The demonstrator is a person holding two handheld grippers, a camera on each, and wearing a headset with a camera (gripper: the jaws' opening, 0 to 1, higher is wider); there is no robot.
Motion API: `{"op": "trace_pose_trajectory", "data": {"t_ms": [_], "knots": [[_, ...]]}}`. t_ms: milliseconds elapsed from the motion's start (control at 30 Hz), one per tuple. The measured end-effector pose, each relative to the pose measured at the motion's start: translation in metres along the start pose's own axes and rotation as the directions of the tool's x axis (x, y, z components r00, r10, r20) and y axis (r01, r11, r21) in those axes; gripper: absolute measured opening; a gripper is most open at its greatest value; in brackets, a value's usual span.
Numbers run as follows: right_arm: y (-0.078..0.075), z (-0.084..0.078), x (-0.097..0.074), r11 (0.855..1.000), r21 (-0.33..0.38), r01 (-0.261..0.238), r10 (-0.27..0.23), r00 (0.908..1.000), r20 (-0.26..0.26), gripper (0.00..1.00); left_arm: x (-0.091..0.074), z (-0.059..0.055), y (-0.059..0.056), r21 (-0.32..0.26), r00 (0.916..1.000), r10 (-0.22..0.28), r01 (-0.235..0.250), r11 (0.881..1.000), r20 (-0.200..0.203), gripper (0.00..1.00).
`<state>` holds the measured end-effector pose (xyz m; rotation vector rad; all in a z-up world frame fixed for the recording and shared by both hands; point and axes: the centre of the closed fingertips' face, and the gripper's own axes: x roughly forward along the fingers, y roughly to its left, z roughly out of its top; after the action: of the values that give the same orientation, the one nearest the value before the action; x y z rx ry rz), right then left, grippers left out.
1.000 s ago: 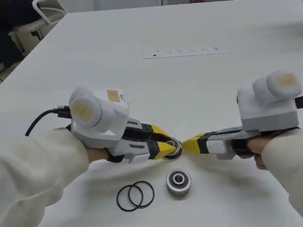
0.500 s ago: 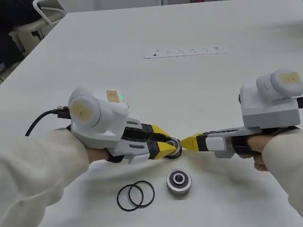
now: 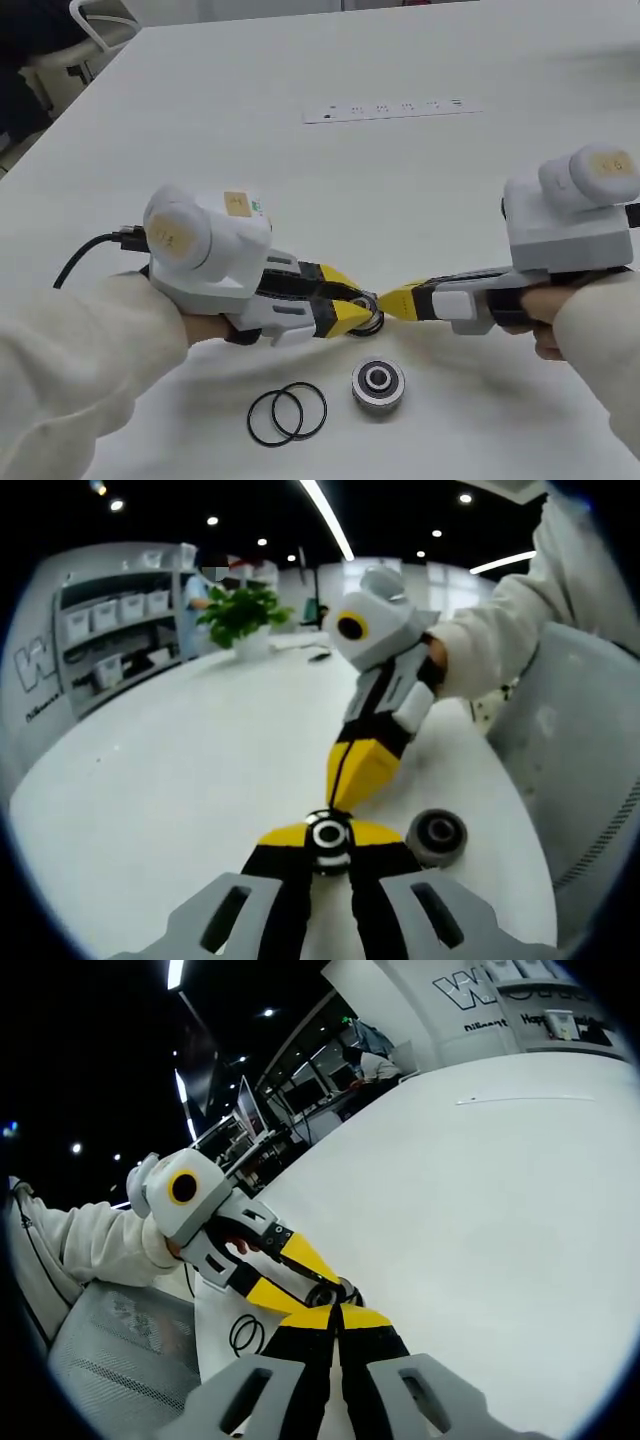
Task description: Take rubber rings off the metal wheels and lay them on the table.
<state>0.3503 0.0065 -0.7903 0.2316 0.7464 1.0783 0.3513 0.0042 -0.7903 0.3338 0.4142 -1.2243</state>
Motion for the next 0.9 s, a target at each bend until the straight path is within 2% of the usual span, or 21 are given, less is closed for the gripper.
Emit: {"op": "trace_pose_trajectory", "data": {"t_ms": [367,900], "knots": [[0.0022,0.0014,0.002,1.0,-0.017,-0.011,0.011,0.9999,0.0,0.0,-0.0003,-0.0009,0.0014,-0.002,1.0,0.0,0.0,1.0,0.003,0.14],[0.0044,0.0028,0.002,0.999,-0.029,-0.016,0.016,0.9999,0.006,0.0,-0.0013,-0.0023,0.0036,-0.01,0.9995,0.013,-0.012,1.0,0.029,0.14]]}}
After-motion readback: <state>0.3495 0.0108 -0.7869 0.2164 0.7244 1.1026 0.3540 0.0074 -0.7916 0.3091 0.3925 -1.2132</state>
